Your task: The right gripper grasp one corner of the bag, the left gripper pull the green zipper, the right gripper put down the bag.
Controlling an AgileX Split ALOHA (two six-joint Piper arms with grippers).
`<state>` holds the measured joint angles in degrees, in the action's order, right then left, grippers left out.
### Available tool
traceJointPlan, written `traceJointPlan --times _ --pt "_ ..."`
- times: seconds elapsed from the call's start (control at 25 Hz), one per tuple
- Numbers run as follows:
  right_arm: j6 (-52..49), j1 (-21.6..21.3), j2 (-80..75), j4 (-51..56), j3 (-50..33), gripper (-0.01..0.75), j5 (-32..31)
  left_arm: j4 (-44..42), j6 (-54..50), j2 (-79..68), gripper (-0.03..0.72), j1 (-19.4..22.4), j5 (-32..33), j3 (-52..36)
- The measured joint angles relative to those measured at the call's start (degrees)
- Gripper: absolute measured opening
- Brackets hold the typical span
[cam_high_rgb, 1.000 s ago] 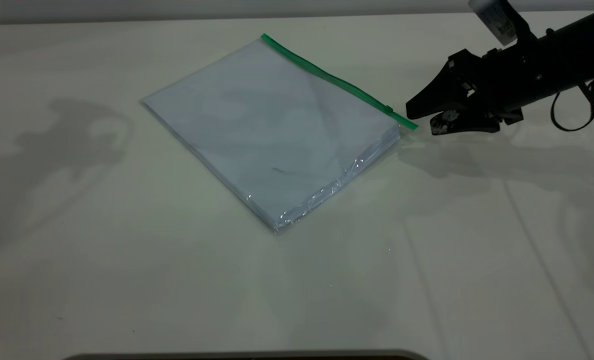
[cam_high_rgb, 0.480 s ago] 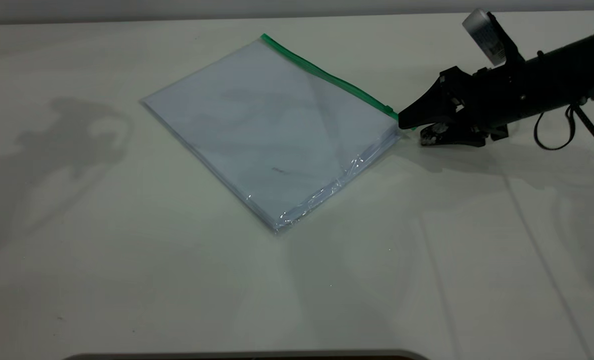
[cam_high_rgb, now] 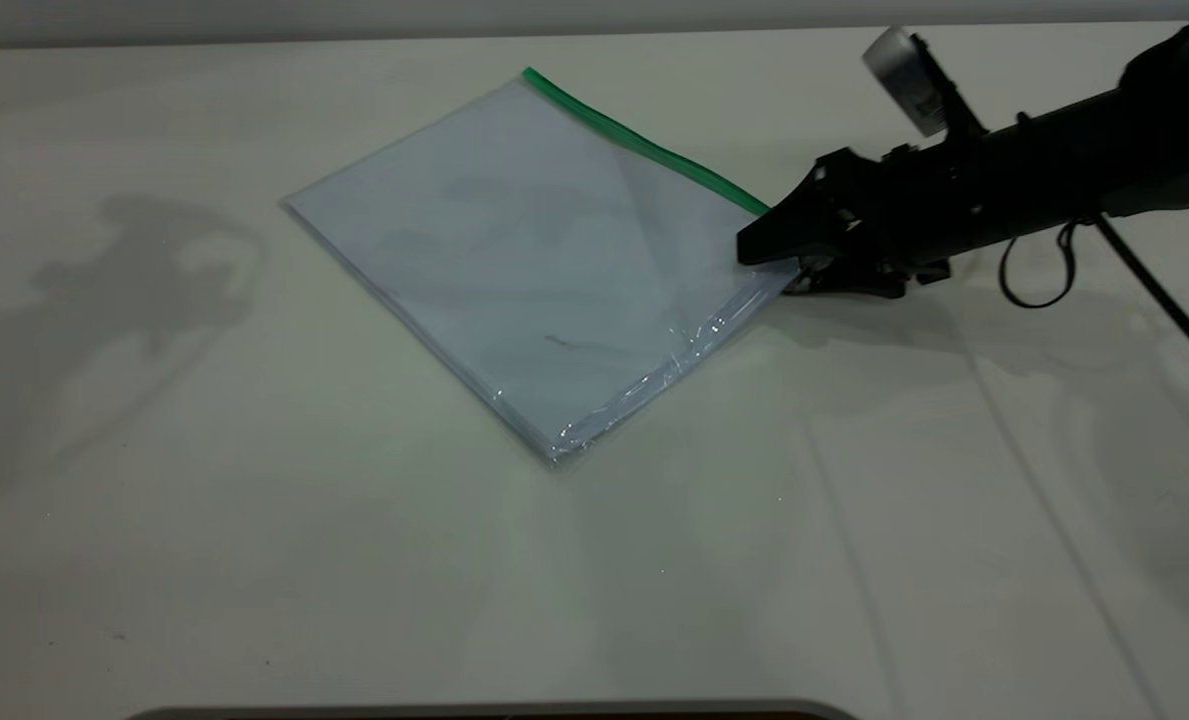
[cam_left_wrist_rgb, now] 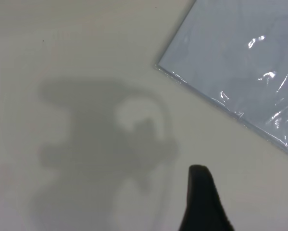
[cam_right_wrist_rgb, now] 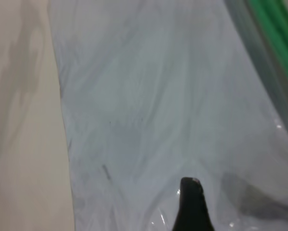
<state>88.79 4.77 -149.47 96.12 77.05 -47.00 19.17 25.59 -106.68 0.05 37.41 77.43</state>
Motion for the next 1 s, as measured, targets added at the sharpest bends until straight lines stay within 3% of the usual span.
traceJointPlan --times 0.16,0.28,0.44,0.56,0.76,1.0 --pt "0.79 0.95 -0.67 2.22 0.47 0.579 -0.04 0.00 0.00 0.00 0.538 0.00 0.00 0.00" --pt "2.49 0.97 -0.73 4.45 0.47 0.504 -0.17 0.00 0.00 0.00 0.538 0.00 0.00 0.00" --pt "3.45 0.97 -0.77 5.49 0.47 0.281 -0.45 0.00 0.00 0.00 0.538 0.00 -0.06 0.00" --pt "4.69 0.97 -0.84 5.73 0.47 0.061 -3.15 0.00 0.00 0.00 0.538 0.00 -0.10 0.00" --pt "6.57 0.97 -0.95 3.57 1.10 0.033 -8.65 0.00 -0.06 0.00 0.538 0.00 -0.10 0.00" --pt "-0.93 0.97 -0.39 -17.31 9.62 0.033 -12.35 0.00 3.47 -0.07 0.538 -0.08 0.18 0.00"
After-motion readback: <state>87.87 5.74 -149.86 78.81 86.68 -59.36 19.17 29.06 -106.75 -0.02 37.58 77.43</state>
